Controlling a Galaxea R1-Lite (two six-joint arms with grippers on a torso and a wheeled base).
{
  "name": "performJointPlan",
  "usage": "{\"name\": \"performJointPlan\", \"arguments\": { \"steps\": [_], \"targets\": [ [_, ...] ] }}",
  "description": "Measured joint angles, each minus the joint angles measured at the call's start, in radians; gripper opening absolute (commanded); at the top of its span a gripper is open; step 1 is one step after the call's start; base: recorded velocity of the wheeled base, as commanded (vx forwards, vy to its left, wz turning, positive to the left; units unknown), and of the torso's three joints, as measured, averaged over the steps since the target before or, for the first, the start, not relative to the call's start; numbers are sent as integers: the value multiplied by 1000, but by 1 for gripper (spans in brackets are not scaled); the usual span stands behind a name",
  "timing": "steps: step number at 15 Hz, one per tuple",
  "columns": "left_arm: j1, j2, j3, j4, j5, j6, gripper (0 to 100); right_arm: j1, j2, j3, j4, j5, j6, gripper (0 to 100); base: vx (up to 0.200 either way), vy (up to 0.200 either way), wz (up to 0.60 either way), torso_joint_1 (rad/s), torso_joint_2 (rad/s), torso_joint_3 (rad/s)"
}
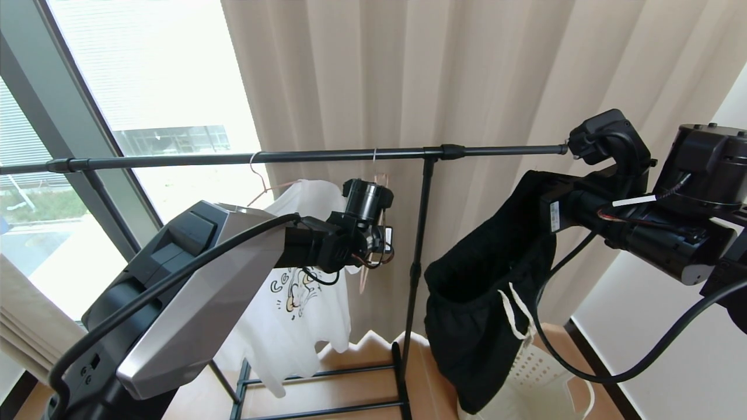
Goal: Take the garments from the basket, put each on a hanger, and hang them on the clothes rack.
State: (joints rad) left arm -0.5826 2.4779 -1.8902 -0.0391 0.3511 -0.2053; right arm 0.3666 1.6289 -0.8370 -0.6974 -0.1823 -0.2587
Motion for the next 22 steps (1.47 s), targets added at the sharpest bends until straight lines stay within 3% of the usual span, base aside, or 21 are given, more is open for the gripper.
{"name": "performJointPlan", "arguments": {
  "steps": [10,18,22],
  "targets": [
    [8,-84,26,3,5,4,0,0,-3,0,0,0,0,0,0,0,0,0,0,0],
    [-17,-218,169,-2,4,5,0,0,-9,3,0,0,0,0,0,0,0,0,0,0],
    [-46,-309,310,-38,4,7,0,0,-11,4,0,0,0,0,0,0,0,0,0,0]
  ]
}}
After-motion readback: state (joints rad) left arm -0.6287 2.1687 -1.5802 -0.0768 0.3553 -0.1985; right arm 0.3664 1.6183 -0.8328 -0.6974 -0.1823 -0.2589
